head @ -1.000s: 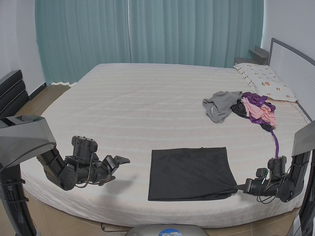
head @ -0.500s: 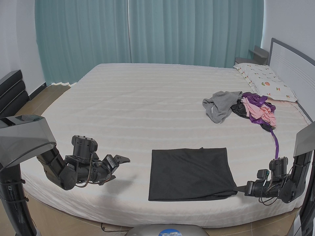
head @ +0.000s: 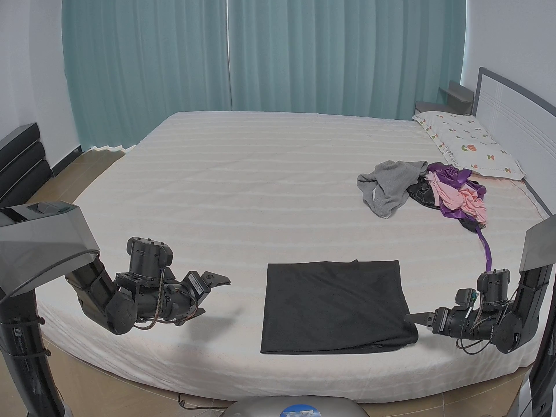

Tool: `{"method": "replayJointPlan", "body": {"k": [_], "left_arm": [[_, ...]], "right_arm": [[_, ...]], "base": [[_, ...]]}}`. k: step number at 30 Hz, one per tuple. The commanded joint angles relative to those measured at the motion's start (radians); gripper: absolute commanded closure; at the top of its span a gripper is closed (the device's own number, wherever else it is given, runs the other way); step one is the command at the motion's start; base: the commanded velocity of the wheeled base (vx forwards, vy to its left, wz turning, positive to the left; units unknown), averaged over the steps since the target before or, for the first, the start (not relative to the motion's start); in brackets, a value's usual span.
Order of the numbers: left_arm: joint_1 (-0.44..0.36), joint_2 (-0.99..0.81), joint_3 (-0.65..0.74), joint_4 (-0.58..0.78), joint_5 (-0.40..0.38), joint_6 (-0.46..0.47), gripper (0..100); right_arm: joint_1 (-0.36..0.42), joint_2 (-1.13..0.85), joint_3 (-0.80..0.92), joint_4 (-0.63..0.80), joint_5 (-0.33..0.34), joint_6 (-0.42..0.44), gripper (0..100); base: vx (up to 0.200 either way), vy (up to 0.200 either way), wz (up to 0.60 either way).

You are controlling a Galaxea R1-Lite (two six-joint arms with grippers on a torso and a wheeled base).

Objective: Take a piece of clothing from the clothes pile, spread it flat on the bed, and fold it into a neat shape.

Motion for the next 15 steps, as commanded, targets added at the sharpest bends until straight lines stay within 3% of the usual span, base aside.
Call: {"method": "replayJointPlan", "body": {"k": [1, 5, 15], "left_arm": [[-0.001, 0.0, -0.003, -0.001, 0.0, 0.0, 0], [-0.001, 0.0, -0.004, -0.001, 0.0, 0.0, 0], [-0.012, 0.029, -0.052, 0.001, 0.012, -0.003, 0]], "right_arm": [[0.002, -0.001, -0.013, 0.0, 0.0, 0.008, 0], [0.009, 0.001, -0.027, -0.002, 0.0, 0.039, 0], [0.06, 0.004, -0.078, 0.0, 0.0, 0.139, 0]], "base": [[0.0, -0.2, 0.0], [0.0, -0.2, 0.0], [0.0, 0.0, 0.0]]}}
